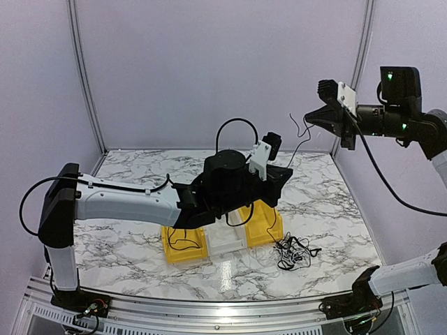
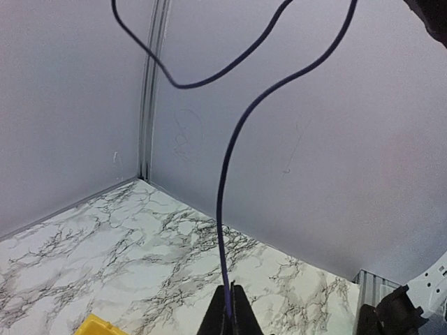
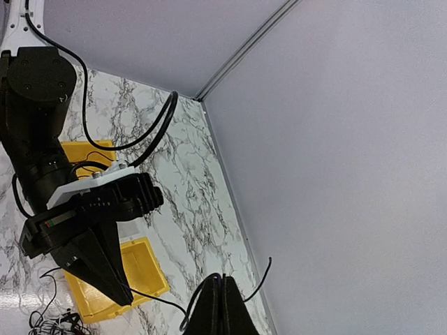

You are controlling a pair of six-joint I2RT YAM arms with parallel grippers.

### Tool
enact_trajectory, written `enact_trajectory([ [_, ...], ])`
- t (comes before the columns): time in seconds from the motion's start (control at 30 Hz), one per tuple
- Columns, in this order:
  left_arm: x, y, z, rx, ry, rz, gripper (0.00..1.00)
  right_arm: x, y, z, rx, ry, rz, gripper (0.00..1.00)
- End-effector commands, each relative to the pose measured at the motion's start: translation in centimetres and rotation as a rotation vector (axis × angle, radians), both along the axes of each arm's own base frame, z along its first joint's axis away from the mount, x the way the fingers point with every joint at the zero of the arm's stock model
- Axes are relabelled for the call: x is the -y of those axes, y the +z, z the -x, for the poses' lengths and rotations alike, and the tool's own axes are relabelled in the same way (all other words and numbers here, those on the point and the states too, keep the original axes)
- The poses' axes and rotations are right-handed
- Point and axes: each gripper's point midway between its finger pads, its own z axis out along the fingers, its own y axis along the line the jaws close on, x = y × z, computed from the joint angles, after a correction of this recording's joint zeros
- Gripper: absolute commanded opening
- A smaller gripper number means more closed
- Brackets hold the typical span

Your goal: Untangle the cables

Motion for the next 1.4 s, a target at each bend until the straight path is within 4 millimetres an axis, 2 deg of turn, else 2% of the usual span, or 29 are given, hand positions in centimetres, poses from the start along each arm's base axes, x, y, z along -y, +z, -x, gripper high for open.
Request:
enact_trajectory([
  [0.0, -1.2, 3.4, 0.1, 0.009, -0.006, 0.054, 0.0, -0.6, -2.7, -2.0, -0.037, -0.041, 0.033, 0.09],
  [0.03, -1.8, 4.0, -0.1, 0.002, 0.008, 0.065, 0.0, -0.4, -4.0, -2.9, -0.058, -0.062, 0.053, 0.26],
  [0.07, -2.5, 4.4, -0.5, -0.008, 0.027, 0.075, 0.0, 0.0, -5.2, -3.9, -0.089, -0.097, 0.061, 0.54],
  [0.1, -3.4, 5.1, -0.8, -0.016, 0.047, 0.088, 0.0, 0.6, -6.4, -5.1, -0.131, -0.135, 0.053, 0.71],
  [0.13, -4.2, 5.5, -1.1, -0.025, 0.068, 0.1, 0.0, 1.3, -7.6, -5.8, -0.179, -0.156, 0.037, 0.79],
  [0.2, -5.9, 6.6, -1.5, -0.036, 0.112, 0.127, 0.0, 2.6, -10.6, -6.1, -0.25, -0.175, 0.032, 0.85],
  [0.27, -7.5, 7.1, -1.8, -0.049, 0.164, 0.145, 0.0, 3.2, -13.9, -5.1, -0.278, -0.185, 0.039, 0.88],
  [0.3, -8.3, 7.3, -2.0, -0.057, 0.195, 0.152, 0.0, 3.5, -16.2, -4.4, -0.294, -0.191, 0.041, 0.9],
  [0.4, -10.0, 7.6, -2.3, -0.072, 0.25, 0.162, 0.0, 4.2, -20.8, -2.3, -0.355, -0.188, 0.069, 0.91],
  [0.47, -10.6, 7.2, -2.5, -0.075, 0.277, 0.156, 0.0, 4.4, -24.2, -0.5, -0.404, -0.136, 0.124, 0.86],
  [0.53, -11.0, 6.9, -2.7, -0.074, 0.296, 0.148, 0.0, 4.4, -26.6, 0.8, -0.414, -0.08, 0.171, 0.82],
  [0.6, -11.1, 6.7, -2.9, -0.073, 0.304, 0.143, 0.0, 4.3, -28.2, 1.2, -0.424, -0.068, 0.19, 0.82],
  [0.8, -12.4, 6.7, -3.2, -0.077, 0.355, 0.147, 0.0, 3.4, -32.0, 1.9, -0.472, 0.004, 0.242, 0.84],
  [0.93, -13.9, 7.5, -3.3, -0.055, 0.4, 0.15, 0.0, 2.8, -34.5, 2.5, -0.486, 0.043, 0.294, 0.79],
  [1.17, -16.8, 10.1, -2.8, -0.005, 0.454, 0.163, 0.0, 2.2, -37.3, 3.2, -0.522, 0.068, 0.321, 0.77],
  [1.3, -18.7, 12.5, -2.3, 0.025, 0.47, 0.192, 0.0, 2.0, -38.9, 3.0, -0.547, 0.064, 0.332, 0.7],
  [1.37, -19.6, 14.0, -1.8, 0.037, 0.469, 0.207, 0.0, 2.1, -39.9, 3.0, -0.565, 0.059, 0.352, 0.64],
])
